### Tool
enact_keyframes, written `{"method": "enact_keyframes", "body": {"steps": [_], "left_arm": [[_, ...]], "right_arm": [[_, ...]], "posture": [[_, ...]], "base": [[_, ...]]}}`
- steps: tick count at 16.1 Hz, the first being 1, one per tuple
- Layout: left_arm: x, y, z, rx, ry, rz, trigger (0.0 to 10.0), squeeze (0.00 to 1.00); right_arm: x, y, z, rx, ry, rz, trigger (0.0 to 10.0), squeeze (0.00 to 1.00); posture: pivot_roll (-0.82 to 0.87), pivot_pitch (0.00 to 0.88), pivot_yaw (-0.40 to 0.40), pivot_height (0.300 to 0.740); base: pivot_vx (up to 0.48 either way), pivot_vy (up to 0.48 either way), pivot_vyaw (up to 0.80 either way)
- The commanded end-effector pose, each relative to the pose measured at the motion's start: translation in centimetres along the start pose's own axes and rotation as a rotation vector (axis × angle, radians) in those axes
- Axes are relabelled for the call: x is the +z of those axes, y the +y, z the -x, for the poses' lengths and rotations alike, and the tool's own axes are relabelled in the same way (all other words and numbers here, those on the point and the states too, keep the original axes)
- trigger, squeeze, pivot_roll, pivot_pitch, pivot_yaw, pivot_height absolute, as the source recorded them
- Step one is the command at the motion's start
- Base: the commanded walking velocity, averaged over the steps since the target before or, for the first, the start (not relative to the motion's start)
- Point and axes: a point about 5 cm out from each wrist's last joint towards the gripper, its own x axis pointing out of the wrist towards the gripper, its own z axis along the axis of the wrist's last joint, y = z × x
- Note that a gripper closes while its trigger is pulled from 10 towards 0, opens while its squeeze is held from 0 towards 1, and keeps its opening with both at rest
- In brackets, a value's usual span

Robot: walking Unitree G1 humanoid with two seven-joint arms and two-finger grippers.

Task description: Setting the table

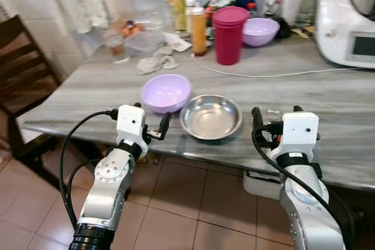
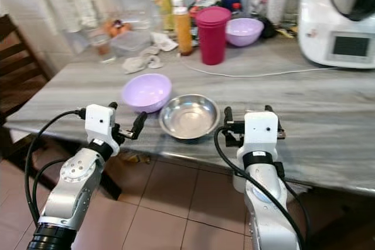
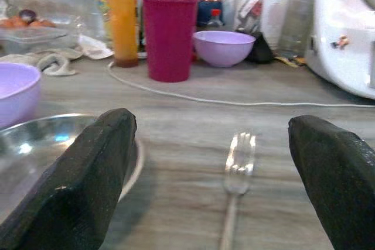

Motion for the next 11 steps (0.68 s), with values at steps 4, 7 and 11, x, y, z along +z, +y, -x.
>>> {"method": "enact_keyframes", "body": {"steps": [4, 7, 11], "left_arm": [[-0.24, 0.20, 0.00, 0.010, 0.025, -0.018, 10.0, 0.00], [-0.25, 0.31, 0.11, 0.007, 0.028, -0.023, 10.0, 0.00], [-0.27, 0.33, 0.11, 0.000, 0.030, -0.026, 10.0, 0.00]], "right_arm": [[-0.14, 0.19, -0.33, 0.015, 0.011, -0.003, 10.0, 0.00], [-0.29, -0.02, -0.42, 0.001, 0.015, -0.001, 10.0, 0.00], [-0.50, -0.20, -0.63, -0.013, 0.022, 0.001, 10.0, 0.00]], "posture": [[-0.33, 0.018, 0.138, 0.740], [-0.33, 0.025, 0.133, 0.740], [-0.33, 0.024, 0.135, 0.740]], "base": [[-0.340, 0.000, 0.00], [-0.363, 0.000, 0.00], [-0.356, 0.000, 0.00]]}}
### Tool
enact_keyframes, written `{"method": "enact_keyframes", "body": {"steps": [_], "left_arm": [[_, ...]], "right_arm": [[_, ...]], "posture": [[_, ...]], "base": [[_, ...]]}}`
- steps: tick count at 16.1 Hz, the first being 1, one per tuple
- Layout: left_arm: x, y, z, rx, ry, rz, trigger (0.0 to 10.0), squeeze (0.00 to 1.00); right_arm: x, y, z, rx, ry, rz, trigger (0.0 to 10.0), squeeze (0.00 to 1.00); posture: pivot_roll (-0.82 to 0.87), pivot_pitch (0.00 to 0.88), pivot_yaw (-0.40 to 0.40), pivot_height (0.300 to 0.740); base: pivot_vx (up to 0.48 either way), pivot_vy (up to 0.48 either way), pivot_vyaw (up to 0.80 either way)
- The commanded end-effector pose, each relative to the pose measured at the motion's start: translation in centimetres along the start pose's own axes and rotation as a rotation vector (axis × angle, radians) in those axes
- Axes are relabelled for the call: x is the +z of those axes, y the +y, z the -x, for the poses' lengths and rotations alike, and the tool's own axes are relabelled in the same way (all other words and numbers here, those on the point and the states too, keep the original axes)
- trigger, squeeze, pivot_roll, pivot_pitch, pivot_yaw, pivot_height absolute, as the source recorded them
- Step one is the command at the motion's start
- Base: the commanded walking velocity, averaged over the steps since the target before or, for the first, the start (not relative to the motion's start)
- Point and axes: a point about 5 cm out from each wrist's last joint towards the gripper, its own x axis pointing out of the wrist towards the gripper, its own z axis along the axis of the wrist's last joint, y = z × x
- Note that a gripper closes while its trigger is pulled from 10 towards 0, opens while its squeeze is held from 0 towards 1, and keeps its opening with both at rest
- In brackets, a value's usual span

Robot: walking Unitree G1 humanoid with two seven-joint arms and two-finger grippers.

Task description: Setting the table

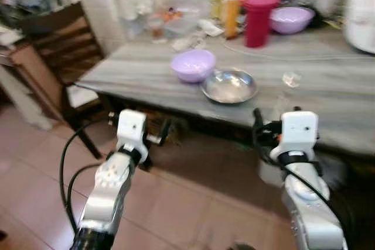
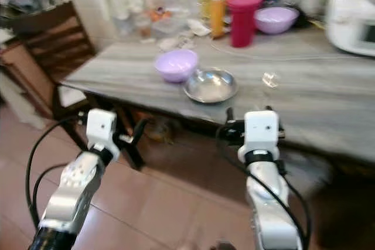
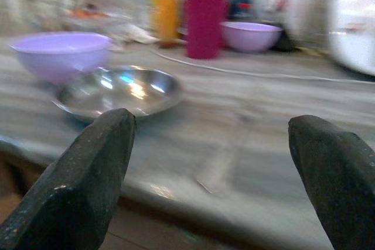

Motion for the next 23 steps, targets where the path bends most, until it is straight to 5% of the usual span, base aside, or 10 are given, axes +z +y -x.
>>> {"method": "enact_keyframes", "body": {"steps": [1, 15, 23], "left_arm": [[0.0, 0.4, 0.1, 0.005, 0.006, -0.014, 10.0, 0.00], [-0.5, -0.1, 0.4, -0.013, 0.016, -0.021, 10.0, 0.00], [-0.3, -0.6, 0.8, -0.049, -0.032, 0.020, 10.0, 0.00]], "right_arm": [[0.0, 0.4, 0.0, 0.007, 0.003, -0.012, 10.0, 0.00], [-0.6, 0.2, -0.2, -0.012, 0.025, -0.009, 10.0, 0.00], [-0.8, 0.6, -0.3, 0.009, 0.028, -0.005, 10.0, 0.00]], "posture": [[-0.33, 0.024, 0.135, 0.740], [-0.32, 0.030, 0.129, 0.740], [-0.31, 0.034, 0.126, 0.740]], "base": [[-0.337, 0.000, 0.00], [-0.323, 0.000, -0.39], [0.000, 0.000, 0.00]]}}
